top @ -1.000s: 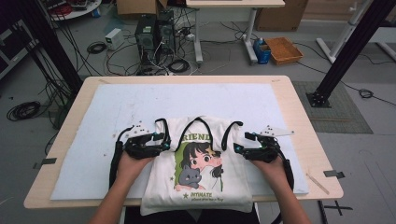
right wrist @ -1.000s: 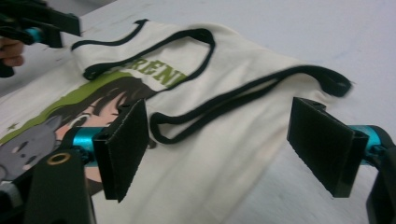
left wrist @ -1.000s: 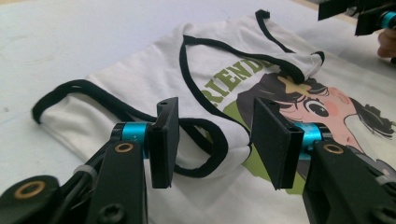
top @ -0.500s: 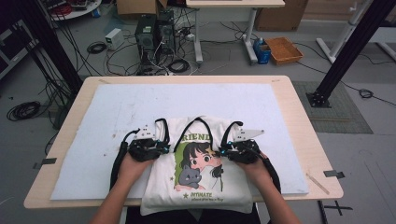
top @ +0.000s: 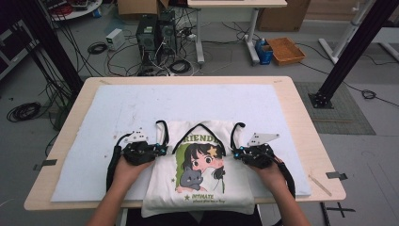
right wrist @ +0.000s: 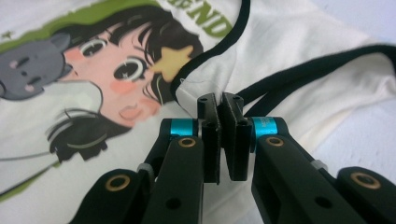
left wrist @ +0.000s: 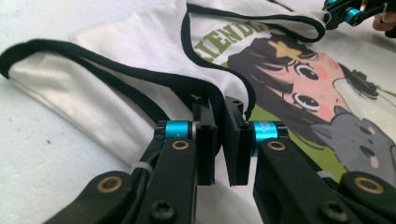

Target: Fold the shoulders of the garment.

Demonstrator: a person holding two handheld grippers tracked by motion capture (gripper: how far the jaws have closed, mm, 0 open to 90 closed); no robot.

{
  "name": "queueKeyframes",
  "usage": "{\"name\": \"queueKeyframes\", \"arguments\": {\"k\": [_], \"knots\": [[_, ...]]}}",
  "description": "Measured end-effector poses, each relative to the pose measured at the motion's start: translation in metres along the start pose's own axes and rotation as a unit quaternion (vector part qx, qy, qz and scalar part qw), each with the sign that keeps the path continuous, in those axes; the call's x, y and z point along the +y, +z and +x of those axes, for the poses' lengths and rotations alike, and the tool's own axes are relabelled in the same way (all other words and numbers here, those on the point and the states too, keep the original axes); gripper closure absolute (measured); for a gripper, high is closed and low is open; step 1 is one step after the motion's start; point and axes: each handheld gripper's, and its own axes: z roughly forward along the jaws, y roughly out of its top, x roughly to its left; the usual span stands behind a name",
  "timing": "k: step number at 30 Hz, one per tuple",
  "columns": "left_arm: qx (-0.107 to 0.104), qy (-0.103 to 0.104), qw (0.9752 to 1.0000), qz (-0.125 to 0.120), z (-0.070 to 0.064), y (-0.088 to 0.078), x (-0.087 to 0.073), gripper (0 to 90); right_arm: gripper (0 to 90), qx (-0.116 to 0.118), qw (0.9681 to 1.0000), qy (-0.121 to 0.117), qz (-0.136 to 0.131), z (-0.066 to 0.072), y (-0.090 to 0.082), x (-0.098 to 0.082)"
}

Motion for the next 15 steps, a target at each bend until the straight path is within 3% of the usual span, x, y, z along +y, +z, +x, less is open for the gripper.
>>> {"name": "queueKeyframes", "arguments": {"k": [3,6,10,15], "knots": [[0.0,0.004,1.0,0.002,-0.002,0.001,0.0,72.9,84.5,0.001,1.0,0.0,0.002,0.0,0.0,-0.002],[-0.002,0.008,0.9999,-0.01,-0.002,0.0,0.002,58.1,57.0,0.009,0.9992,0.037,-0.007,-0.005,-0.001,-0.001],[0.004,0.011,0.9993,-0.035,0.003,-0.007,0.007,45.2,40.1,0.001,0.9972,0.065,-0.037,-0.009,-0.005,0.001],[0.018,0.011,0.9983,-0.055,0.012,-0.017,0.009,31.6,29.2,-0.011,0.9937,0.085,-0.072,-0.017,-0.013,-0.001]]}}
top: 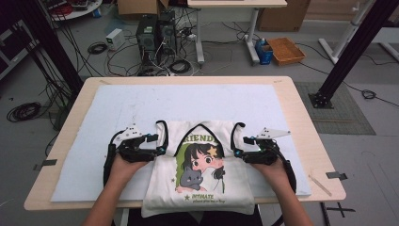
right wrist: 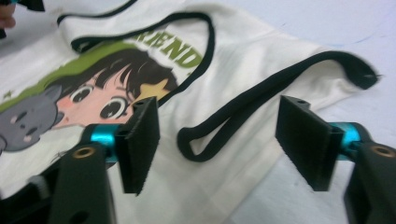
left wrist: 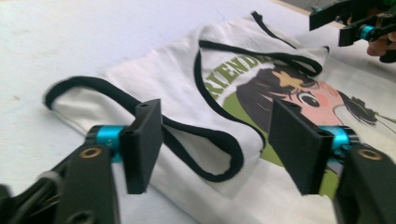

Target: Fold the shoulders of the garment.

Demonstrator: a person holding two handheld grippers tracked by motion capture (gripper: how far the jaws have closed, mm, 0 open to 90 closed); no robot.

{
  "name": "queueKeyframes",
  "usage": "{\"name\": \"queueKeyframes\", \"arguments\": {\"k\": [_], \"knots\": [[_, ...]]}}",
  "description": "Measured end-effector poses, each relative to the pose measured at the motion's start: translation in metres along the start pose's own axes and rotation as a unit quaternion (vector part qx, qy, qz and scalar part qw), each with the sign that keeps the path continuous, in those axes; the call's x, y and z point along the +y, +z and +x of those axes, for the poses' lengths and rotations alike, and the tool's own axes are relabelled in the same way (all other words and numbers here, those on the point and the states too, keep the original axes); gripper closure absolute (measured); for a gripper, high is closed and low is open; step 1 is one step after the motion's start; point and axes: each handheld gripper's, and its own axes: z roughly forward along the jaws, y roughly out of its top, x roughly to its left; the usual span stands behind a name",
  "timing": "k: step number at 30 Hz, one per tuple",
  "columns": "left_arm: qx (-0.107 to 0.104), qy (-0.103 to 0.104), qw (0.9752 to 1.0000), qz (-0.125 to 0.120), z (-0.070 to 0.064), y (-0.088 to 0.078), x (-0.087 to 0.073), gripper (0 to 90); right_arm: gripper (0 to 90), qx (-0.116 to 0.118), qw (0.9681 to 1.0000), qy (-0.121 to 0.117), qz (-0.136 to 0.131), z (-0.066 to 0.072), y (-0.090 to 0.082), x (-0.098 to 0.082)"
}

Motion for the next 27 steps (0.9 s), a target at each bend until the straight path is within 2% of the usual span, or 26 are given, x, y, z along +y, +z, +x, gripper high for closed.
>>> {"name": "queueKeyframes", "arguments": {"k": [2,6,9,16,27], "knots": [[0.002,-0.002,0.9999,-0.013,0.003,-0.003,0.0,29.7,24.8,-0.003,0.9998,0.008,-0.015,-0.004,-0.004,0.001],[0.009,0.008,0.9999,-0.002,0.013,-0.008,0.0,25.4,21.9,-0.009,0.9987,0.028,-0.043,-0.011,-0.012,0.002],[0.012,0.001,0.9999,-0.005,0.019,-0.014,0.0,23.5,21.9,-0.012,0.9979,0.033,-0.054,-0.015,-0.015,0.004],[0.02,-0.007,0.9997,-0.01,0.023,-0.018,-0.001,23.1,21.6,-0.016,0.998,0.037,-0.048,-0.017,-0.013,0.003],[0.024,-0.014,0.9995,-0.015,0.024,-0.007,0.004,23.1,21.5,-0.018,0.9983,0.031,-0.046,-0.018,-0.018,0.0]]}}
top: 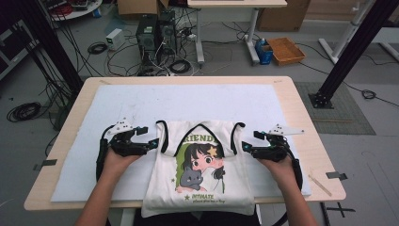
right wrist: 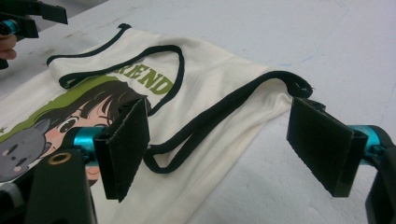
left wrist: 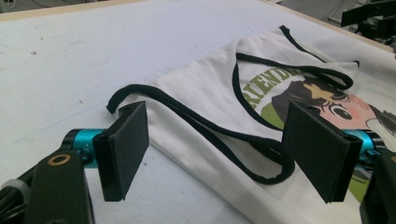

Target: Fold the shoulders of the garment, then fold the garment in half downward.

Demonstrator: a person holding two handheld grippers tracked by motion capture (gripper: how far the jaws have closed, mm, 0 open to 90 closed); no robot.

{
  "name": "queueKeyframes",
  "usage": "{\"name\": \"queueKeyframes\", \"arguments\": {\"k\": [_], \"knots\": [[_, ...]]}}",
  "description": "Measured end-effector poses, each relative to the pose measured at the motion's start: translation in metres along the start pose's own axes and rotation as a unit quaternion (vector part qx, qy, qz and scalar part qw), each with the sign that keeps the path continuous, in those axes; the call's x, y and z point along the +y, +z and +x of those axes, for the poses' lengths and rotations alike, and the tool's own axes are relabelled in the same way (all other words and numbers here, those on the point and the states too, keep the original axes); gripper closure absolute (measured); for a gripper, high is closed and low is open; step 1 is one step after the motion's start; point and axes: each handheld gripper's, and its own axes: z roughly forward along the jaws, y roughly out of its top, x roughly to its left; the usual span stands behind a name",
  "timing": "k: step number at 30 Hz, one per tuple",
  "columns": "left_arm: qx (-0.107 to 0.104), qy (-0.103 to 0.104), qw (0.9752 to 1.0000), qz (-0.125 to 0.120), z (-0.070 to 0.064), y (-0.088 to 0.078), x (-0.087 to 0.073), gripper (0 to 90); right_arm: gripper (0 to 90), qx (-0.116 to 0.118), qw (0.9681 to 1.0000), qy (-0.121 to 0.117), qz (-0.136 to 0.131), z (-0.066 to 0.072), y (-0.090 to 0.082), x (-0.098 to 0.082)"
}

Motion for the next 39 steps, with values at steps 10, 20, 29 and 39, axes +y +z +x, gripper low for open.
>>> {"name": "queueKeyframes", "arguments": {"k": [10,20,29,39], "knots": [[0.019,-0.008,0.9998,0.002,0.006,0.005,0.004,23.1,21.5,-0.005,1.0,0.002,0.002,-0.002,-0.002,0.0],[0.037,-0.039,0.9977,0.042,0.031,0.023,0.018,23.1,21.5,-0.033,0.9987,0.008,0.038,-0.017,0.017,0.015],[0.051,-0.055,0.9931,0.09,0.05,0.056,0.018,23.1,24.7,-0.058,0.9936,0.01,0.096,-0.039,0.056,0.036],[0.076,-0.056,0.9885,0.117,0.054,0.068,0.016,29.4,54.7,-0.091,0.9859,-0.026,0.139,-0.04,0.079,0.032]]}}
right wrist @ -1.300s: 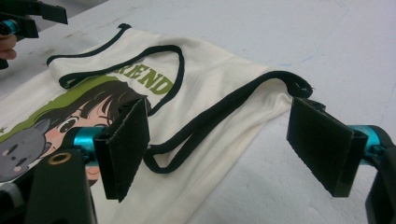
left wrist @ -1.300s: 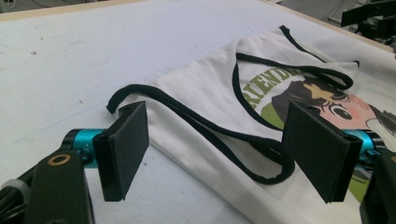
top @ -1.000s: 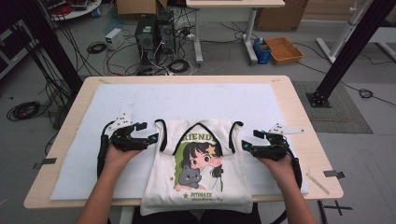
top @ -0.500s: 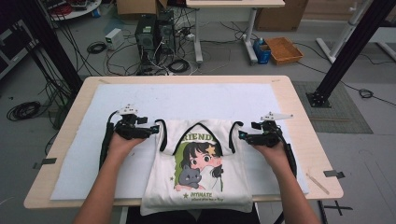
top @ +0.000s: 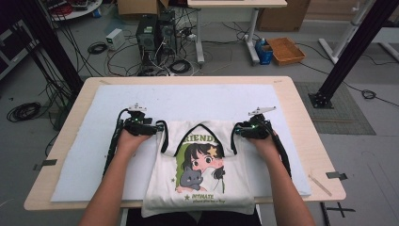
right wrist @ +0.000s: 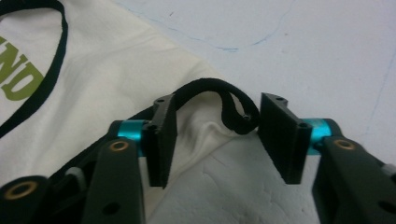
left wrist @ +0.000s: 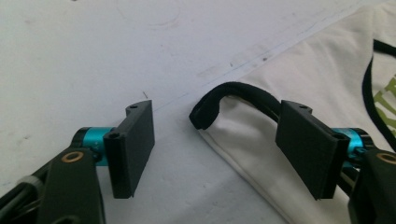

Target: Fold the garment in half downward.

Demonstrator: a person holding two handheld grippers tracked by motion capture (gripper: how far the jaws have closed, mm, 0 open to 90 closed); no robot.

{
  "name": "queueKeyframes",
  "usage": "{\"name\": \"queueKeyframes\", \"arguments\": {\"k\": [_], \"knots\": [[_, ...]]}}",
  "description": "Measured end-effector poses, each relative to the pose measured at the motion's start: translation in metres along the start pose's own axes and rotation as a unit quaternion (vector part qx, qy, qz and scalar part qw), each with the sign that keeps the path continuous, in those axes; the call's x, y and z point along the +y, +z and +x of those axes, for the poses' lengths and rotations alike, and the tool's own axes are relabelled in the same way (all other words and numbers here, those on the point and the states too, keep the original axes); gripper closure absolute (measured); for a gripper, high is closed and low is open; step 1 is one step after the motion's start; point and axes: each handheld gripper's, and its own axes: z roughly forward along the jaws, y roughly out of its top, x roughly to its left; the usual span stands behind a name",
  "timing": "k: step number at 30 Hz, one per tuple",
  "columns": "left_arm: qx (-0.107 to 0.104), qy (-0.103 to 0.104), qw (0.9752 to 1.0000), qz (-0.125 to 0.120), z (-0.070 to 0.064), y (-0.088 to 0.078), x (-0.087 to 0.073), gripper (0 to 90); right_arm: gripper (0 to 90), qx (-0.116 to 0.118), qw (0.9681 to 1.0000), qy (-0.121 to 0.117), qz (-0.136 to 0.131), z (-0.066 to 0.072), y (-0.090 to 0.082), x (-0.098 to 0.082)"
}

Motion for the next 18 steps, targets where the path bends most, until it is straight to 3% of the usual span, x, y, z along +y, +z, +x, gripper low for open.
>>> {"name": "queueKeyframes", "arguments": {"k": [2,4,7,8,10,12,18], "knots": [[0.022,0.007,0.9997,0.012,-0.002,0.0,0.003,34.9,65.1,-0.001,1.0,-0.007,-0.002,0.001,-0.001,-0.001],[0.03,0.016,0.9993,0.014,-0.005,0.002,0.004,41.2,74.3,0.004,0.9999,-0.011,-0.002,0.003,-0.002,-0.001],[0.063,0.045,0.9968,0.021,-0.009,0.003,0.005,53.3,80.1,0.01,0.9998,-0.016,-0.002,0.005,-0.002,-0.001],[0.064,0.046,0.9967,0.017,-0.01,0.003,0.004,57.2,80.9,0.01,0.9998,-0.018,-0.002,0.005,-0.002,-0.001],[0.055,0.044,0.9975,0.009,-0.008,0.003,0.003,73.1,82.0,0.011,0.9998,-0.018,-0.002,0.005,-0.002,-0.001],[0.056,0.043,0.9975,0.003,-0.007,0.002,0.002,79.8,82.8,0.006,0.9997,-0.022,-0.001,0.004,-0.004,-0.001],[0.046,0.034,0.9983,-0.016,0.003,-0.007,0.001,84.0,83.4,-0.004,0.9997,-0.025,-0.006,-0.003,-0.012,0.0]]}}
